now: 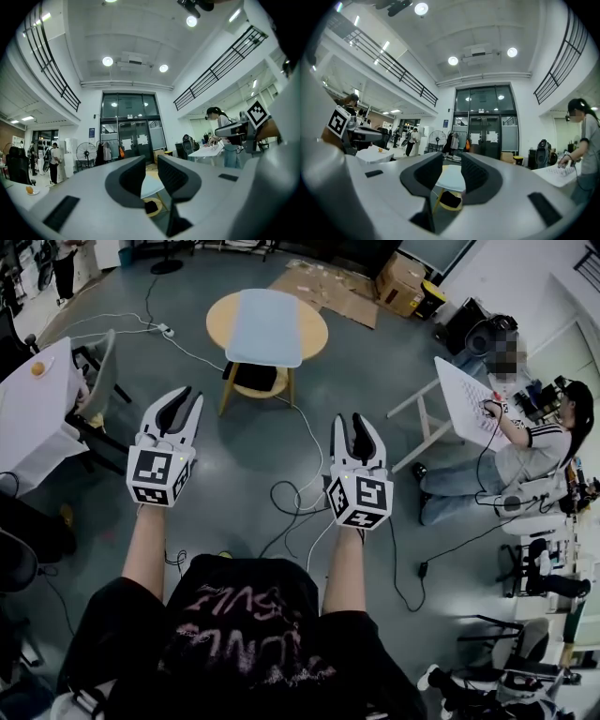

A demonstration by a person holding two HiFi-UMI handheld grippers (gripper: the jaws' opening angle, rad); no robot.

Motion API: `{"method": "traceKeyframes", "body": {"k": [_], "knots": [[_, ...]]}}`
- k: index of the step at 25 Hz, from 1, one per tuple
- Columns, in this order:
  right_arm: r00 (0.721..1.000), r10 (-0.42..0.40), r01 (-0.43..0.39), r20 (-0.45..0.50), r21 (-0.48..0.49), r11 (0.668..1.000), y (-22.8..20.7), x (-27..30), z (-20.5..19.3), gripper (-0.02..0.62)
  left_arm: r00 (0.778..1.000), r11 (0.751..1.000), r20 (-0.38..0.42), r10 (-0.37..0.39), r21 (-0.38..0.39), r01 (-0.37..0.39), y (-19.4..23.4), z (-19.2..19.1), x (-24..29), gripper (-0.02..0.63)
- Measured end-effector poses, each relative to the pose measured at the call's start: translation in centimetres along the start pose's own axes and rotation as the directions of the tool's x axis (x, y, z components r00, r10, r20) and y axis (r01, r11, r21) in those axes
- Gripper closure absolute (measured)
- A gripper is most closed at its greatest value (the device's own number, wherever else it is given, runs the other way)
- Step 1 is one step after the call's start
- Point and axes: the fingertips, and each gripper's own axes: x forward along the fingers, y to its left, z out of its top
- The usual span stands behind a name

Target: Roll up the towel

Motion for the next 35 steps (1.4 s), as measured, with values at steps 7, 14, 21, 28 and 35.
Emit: {"method": "traceKeyframes", "body": {"k": [7, 14, 21, 28, 35], "knots": [[0.999, 0.008, -0.011, -0.039, -0.091, 0.996, 0.8, 0.2, 0.6, 0.591, 1.0, 1.0, 0.007, 0.004, -0.014, -0.004, 0.8, 0.2, -0.7, 0.515], [1.0, 0.025, -0.026, -0.019, -0.041, 0.999, 1.3, 0.6, 0.7, 0.591, 1.0, 0.999, 0.007, 0.013, -0.03, -0.013, 1.3, -0.4, -0.9, 0.546], [1.0, 0.008, -0.009, -0.012, -0.026, 1.0, 1.6, 0.3, -0.1, 0.561, 1.0, 0.999, -0.007, 0.002, -0.04, -0.002, 0.9, -1.2, -1.0, 0.554], [0.999, 0.029, -0.03, -0.041, -0.042, 0.999, 1.6, 1.3, -1.2, 0.507, 1.0, 1.0, -0.02, -0.014, -0.027, 0.013, 0.7, -1.5, 0.3, 0.535], [0.997, 0.038, -0.04, -0.065, -0.035, 0.999, 0.7, 3.9, -3.2, 0.473, 0.999, 1.0, -0.036, -0.026, -0.017, 0.026, 1.1, -2.6, 3.3, 0.518]]}}
